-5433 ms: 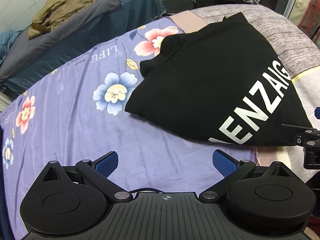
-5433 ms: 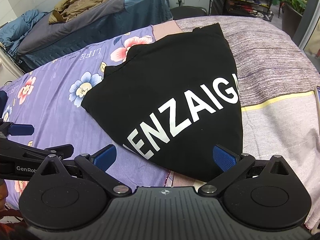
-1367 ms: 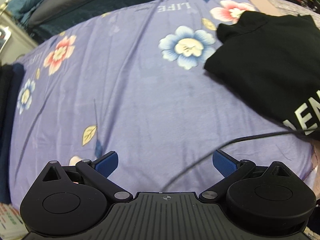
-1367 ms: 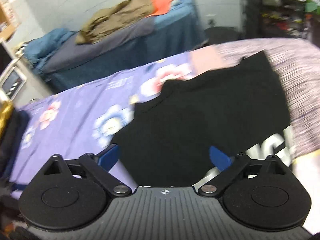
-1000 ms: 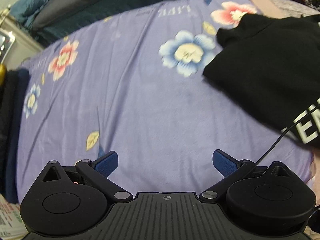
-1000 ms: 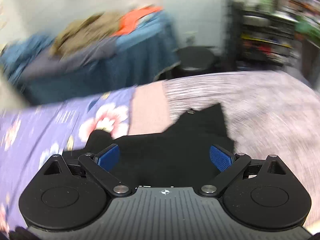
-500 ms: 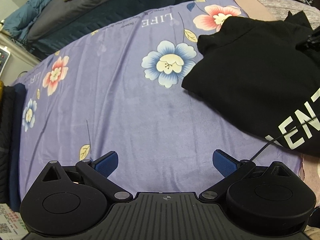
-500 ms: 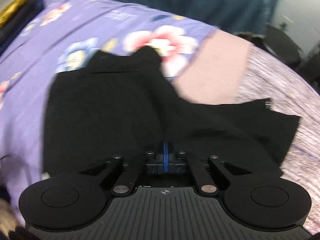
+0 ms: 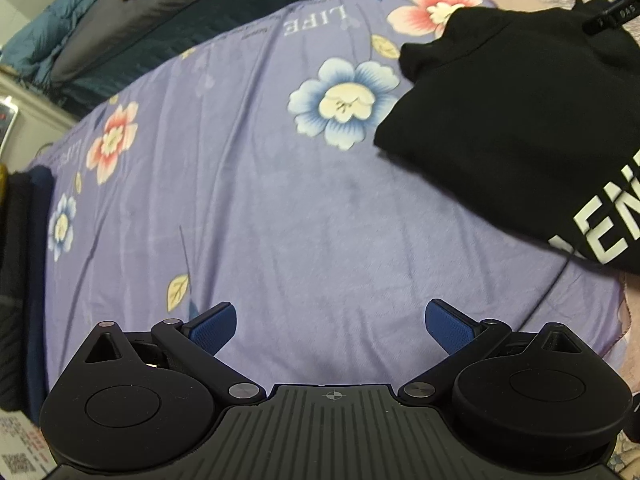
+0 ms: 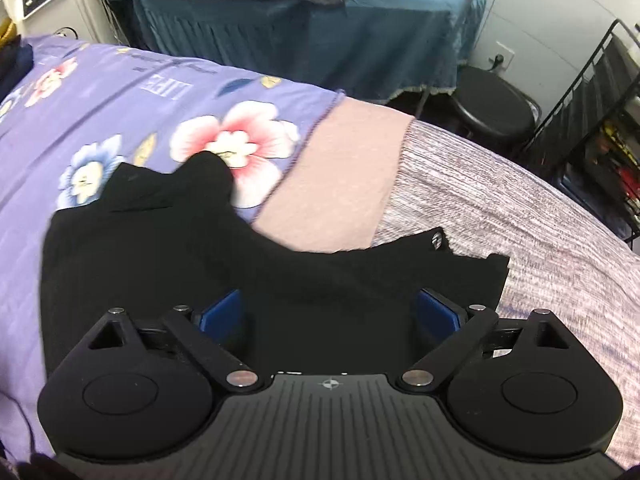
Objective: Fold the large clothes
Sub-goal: 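Grasp the black garment's edge with the right tool and lift it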
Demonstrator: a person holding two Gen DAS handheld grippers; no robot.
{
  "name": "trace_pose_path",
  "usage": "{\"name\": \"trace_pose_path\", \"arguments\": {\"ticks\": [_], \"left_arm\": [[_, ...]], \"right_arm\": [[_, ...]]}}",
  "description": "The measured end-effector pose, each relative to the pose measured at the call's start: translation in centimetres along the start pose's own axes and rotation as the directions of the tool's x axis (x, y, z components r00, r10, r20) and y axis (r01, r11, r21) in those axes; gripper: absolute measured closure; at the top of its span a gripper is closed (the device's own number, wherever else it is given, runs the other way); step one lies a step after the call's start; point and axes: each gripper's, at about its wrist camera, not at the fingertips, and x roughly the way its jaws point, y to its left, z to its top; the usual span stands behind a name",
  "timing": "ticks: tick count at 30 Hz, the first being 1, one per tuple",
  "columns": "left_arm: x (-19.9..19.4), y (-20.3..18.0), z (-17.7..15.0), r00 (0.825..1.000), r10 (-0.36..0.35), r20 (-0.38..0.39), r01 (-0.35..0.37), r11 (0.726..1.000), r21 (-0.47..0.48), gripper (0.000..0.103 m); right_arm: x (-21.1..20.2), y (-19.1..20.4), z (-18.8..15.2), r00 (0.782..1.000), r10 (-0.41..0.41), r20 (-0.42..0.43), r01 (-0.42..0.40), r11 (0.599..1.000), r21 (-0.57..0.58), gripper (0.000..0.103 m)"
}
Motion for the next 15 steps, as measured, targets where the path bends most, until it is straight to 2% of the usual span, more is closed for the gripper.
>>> {"name": "trace_pose_path", "arguments": {"ticks": [2, 4, 5, 6, 8, 11, 13, 14, 15], "left_arm": [[0.2, 0.3, -0.2, 1.0, 0.007, -0.01, -0.007, 1.0, -0.01, 0.0], [0.3, 0.5, -0.3, 1.0, 0.011, -0.014, -0.011, 1.0, -0.02, 0.0], [0.3, 0.6, -0.4, 1.0, 0.009, -0.014, -0.009, 1.0, -0.026, 0.0], [0.4, 0.7, -0.3, 1.0, 0.006, -0.014, -0.006, 0.999, -0.033, 0.0], [0.5, 0.8, -0.2, 1.0, -0.003, -0.016, 0.002, 0.999, -0.043, 0.0], [0.5, 0.7, 0.0, 1.0, -0.017, -0.005, 0.017, 0.999, -0.04, 0.0], [0.5, 0.7, 0.2, 1.0, -0.028, 0.002, 0.028, 0.999, -0.032, 0.0], [0.5, 0.6, 0.2, 0.999, -0.034, 0.005, 0.034, 0.999, -0.027, 0.0], [0.5, 0.5, 0.3, 0.999, -0.04, 0.009, 0.041, 0.999, -0.02, 0.0]], "right_arm": [[2.6, 0.3, 0.2, 0.996, 0.042, -0.08, -0.045, 0.999, -0.03, 0.006], [3.9, 1.5, -0.3, 0.992, 0.031, -0.125, -0.044, 0.994, -0.099, 0.011], [3.9, 2.1, -0.5, 0.991, 0.051, -0.122, -0.065, 0.992, -0.109, 0.029], [3.7, 2.4, -0.6, 0.989, 0.089, -0.12, -0.101, 0.99, -0.102, 0.062], [3.0, 3.4, -0.8, 0.978, 0.141, -0.152, -0.158, 0.982, -0.103, 0.101], [1.1, 5.2, -1.2, 0.957, 0.218, -0.189, -0.249, 0.956, -0.154, 0.101], [-0.9, 5.9, -1.2, 0.937, 0.296, -0.184, -0.322, 0.937, -0.133, 0.101], [-1.8, 6.3, -1.4, 0.936, 0.306, -0.172, -0.331, 0.932, -0.144, 0.101], [-2.5, 6.6, -1.5, 0.946, 0.283, -0.159, -0.308, 0.937, -0.167, 0.101]]}}
